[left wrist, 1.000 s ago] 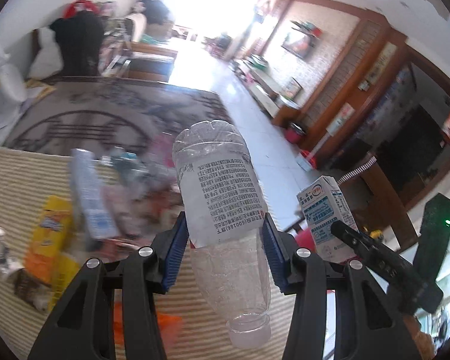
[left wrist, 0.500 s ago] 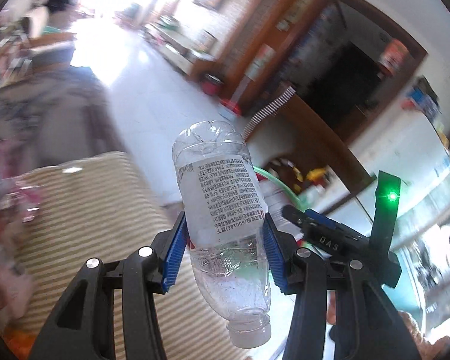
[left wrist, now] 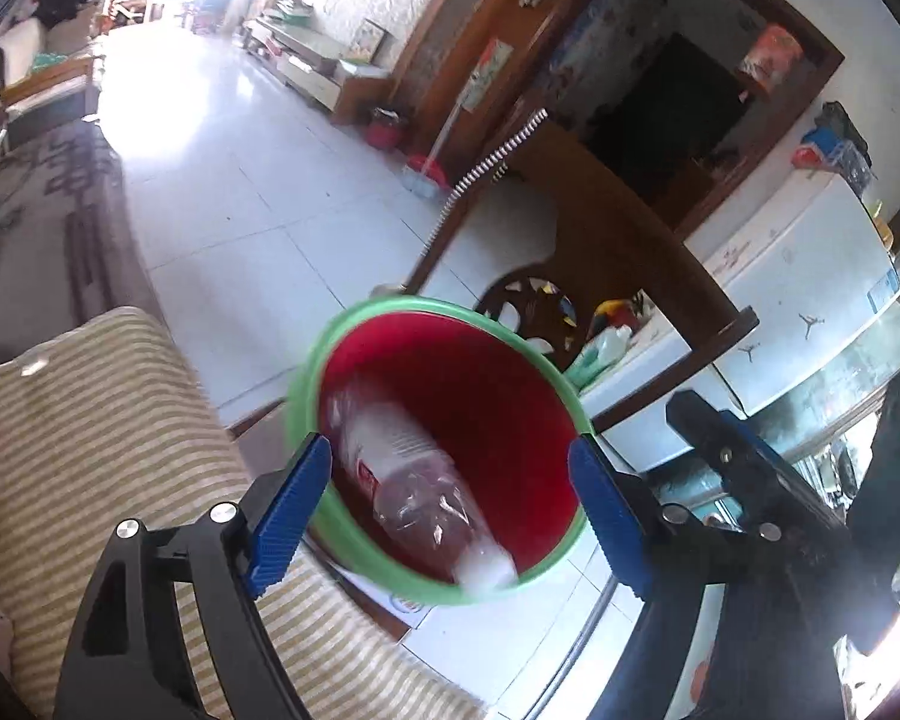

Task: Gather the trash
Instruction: 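Open both grippers to drop the carton and bottle into the red bin, then move both open grippers back over the trash on the table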

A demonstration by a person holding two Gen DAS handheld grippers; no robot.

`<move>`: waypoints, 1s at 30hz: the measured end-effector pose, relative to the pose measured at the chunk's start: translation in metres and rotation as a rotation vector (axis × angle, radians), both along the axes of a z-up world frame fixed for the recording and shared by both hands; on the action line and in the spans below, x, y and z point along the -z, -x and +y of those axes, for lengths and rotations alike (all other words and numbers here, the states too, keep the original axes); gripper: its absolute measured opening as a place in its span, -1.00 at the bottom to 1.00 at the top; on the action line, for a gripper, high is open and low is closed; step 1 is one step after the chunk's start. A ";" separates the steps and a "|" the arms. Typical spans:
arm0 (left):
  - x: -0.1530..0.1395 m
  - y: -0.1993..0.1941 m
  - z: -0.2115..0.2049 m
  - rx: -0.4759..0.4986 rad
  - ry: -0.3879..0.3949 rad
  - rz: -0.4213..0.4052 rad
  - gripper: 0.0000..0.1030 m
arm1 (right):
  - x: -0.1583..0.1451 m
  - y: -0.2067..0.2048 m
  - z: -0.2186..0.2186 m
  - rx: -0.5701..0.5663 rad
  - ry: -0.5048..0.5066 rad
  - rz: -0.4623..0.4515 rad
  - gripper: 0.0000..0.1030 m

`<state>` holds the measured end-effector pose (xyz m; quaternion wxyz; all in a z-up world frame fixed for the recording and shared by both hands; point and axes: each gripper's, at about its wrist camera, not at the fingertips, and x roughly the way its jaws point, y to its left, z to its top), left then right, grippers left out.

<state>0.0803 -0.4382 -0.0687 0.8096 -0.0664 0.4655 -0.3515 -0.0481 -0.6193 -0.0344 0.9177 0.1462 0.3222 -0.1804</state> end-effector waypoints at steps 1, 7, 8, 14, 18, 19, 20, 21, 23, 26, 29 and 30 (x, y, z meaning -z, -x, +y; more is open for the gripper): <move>-0.004 0.003 0.014 -0.027 -0.012 -0.023 0.51 | -0.002 -0.005 0.006 -0.022 -0.004 -0.006 0.71; -0.026 0.013 0.108 -0.232 -0.048 -0.100 0.52 | -0.005 -0.047 0.076 -0.217 -0.011 -0.007 0.75; -0.030 0.015 0.128 -0.275 -0.065 -0.110 0.52 | -0.005 -0.053 0.089 -0.249 -0.014 -0.004 0.76; -0.037 0.034 0.242 -0.524 -0.149 -0.134 0.55 | -0.005 -0.075 0.176 -0.435 -0.007 0.009 0.81; -0.026 0.045 0.305 -0.650 -0.168 -0.081 0.55 | -0.003 -0.082 0.228 -0.515 0.005 0.028 0.84; -0.021 0.050 0.323 -0.678 -0.170 -0.064 0.55 | -0.002 -0.082 0.240 -0.527 0.004 0.032 0.84; -0.017 0.055 0.339 -0.702 -0.175 -0.048 0.55 | -0.002 -0.082 0.251 -0.540 0.003 0.037 0.84; -0.013 0.059 0.355 -0.719 -0.181 -0.034 0.55 | -0.001 -0.083 0.263 -0.554 0.002 0.042 0.84; -0.003 0.068 0.376 -0.738 -0.190 -0.012 0.55 | 0.000 -0.081 0.284 -0.574 0.006 0.048 0.84; 0.010 0.079 0.412 -0.769 -0.213 0.023 0.55 | 0.002 -0.078 0.318 -0.604 0.011 0.056 0.84; 0.021 0.087 0.444 -0.802 -0.230 0.052 0.55 | 0.007 -0.077 0.347 -0.621 0.003 0.070 0.84; 0.022 0.086 0.451 -0.811 -0.233 0.062 0.55 | 0.009 -0.076 0.354 -0.625 -0.002 0.076 0.84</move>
